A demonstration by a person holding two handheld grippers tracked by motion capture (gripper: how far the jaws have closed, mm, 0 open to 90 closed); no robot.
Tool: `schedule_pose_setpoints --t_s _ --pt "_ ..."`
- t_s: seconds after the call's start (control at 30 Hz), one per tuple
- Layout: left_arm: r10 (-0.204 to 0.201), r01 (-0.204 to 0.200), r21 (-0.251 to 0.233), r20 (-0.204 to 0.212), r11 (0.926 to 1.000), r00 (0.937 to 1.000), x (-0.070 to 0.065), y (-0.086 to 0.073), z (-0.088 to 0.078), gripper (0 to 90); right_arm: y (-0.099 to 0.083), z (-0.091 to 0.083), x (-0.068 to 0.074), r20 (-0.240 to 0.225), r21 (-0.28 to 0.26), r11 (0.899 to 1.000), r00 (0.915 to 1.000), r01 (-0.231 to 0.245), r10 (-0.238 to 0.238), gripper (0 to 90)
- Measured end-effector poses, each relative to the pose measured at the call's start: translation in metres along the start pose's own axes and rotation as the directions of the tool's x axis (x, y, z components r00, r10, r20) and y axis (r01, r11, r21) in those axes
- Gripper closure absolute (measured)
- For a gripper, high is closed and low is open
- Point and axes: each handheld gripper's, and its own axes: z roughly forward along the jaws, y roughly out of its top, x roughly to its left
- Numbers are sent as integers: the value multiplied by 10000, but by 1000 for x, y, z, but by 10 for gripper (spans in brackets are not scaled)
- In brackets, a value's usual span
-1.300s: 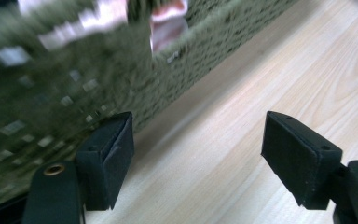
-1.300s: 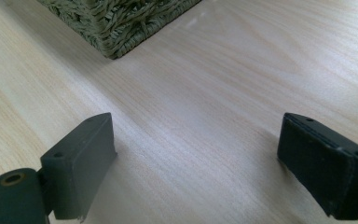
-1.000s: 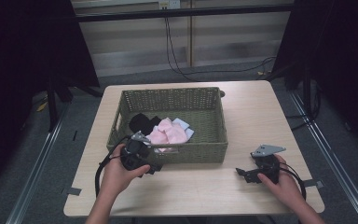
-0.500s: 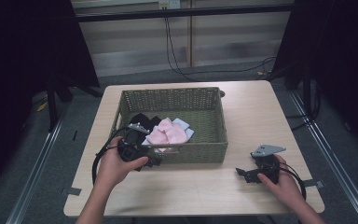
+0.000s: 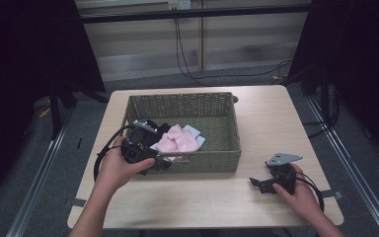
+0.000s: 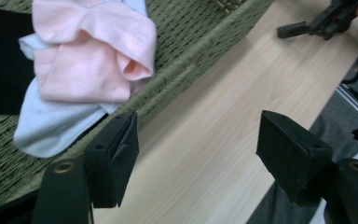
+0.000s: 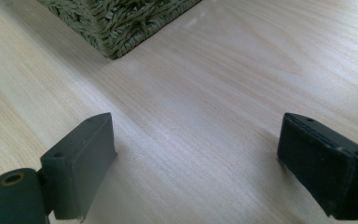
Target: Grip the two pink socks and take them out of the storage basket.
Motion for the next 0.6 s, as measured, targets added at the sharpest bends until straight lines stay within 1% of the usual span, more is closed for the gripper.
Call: schedule_pose_setpoints --t_s 0.03,0.1,0.17,0.27,0.37,0.4,0.43,0.47,0.57,0.6 --pt "45 -44 50 -38 10000 10000 1 3 -1 293 0 0 0 0 1 10000 10000 -1 1 107" --pt "-127 127 -35 -3 9999 9999 1 7 -1 294 0 0 0 0 0 10000 10000 -1 1 107" --pt "-42 42 89 -21 10000 10000 3 12 -1 296 0 0 0 0 -11 10000 10000 14 -14 107" --pt "-153 153 90 -17 9998 9999 5 20 0 300 0 0 0 -2 -9 10000 10000 12 -12 107" --pt "-183 186 152 -211 9997 9996 7 27 1 308 0 0 0 -5 -16 10000 10000 21 -21 107" --pt "-252 254 139 -196 9996 9995 8 29 2 310 0 0 0 -1 1 10000 10000 -5 5 107" --pt "-216 219 158 -162 9996 9996 10 31 3 312 0 0 0 -4 -18 10000 10000 22 -22 107" --pt "-321 324 150 -182 9994 9993 11 33 3 313 0 0 0 -2 -8 10000 10000 7 -7 107" --pt "-446 456 257 -387 9986 9983 17 38 7 316 0 0 0 0 -30 10000 10000 -13 13 107" --pt "-480 491 287 -372 9984 9982 19 39 8 317 0 0 0 2 -33 10000 10000 -10 10 107"
